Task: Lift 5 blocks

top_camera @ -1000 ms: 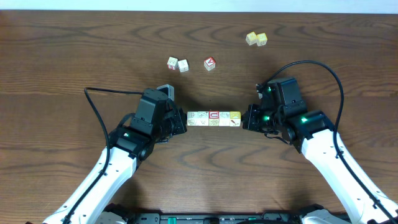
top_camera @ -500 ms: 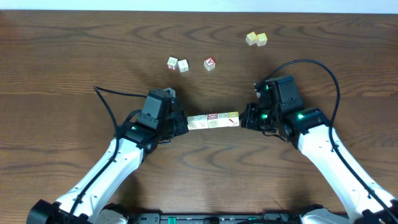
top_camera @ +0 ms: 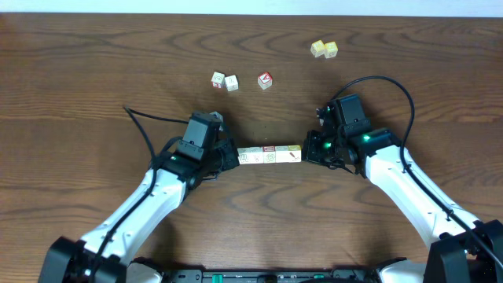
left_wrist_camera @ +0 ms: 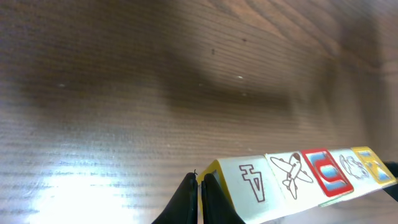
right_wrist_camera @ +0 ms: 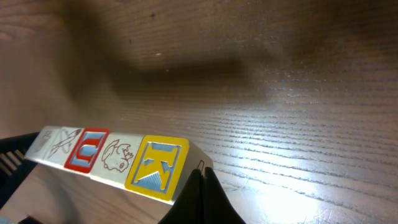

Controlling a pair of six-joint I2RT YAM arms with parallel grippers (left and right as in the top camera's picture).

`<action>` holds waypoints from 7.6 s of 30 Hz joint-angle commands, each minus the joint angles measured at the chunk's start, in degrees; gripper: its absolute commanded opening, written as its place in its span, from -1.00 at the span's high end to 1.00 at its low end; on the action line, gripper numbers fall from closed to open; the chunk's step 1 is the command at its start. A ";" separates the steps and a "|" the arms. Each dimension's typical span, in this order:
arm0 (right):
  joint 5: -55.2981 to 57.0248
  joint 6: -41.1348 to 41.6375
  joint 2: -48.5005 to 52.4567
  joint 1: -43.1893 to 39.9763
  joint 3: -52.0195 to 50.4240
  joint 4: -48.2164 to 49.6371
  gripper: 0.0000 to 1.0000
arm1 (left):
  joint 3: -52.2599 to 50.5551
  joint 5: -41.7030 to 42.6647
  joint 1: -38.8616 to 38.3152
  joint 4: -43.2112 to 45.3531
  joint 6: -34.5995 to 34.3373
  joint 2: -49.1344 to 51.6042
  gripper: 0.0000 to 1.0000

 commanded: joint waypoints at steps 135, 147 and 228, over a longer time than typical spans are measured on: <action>8.59 -2.51 -28.00 1.68 4.85 -40.37 -0.99 | 4.09 -30.53 -6.51 -30.25 0.83 -28.48 -0.46; 8.50 0.33 -32.87 2.60 4.72 -40.98 -0.99 | 4.09 -30.56 -6.49 -29.86 -1.03 -25.51 -0.48; 17.62 -31.95 -86.23 -23.54 -53.92 33.90 -0.99 | 4.09 -30.56 -6.49 -29.86 -1.03 -23.08 -0.49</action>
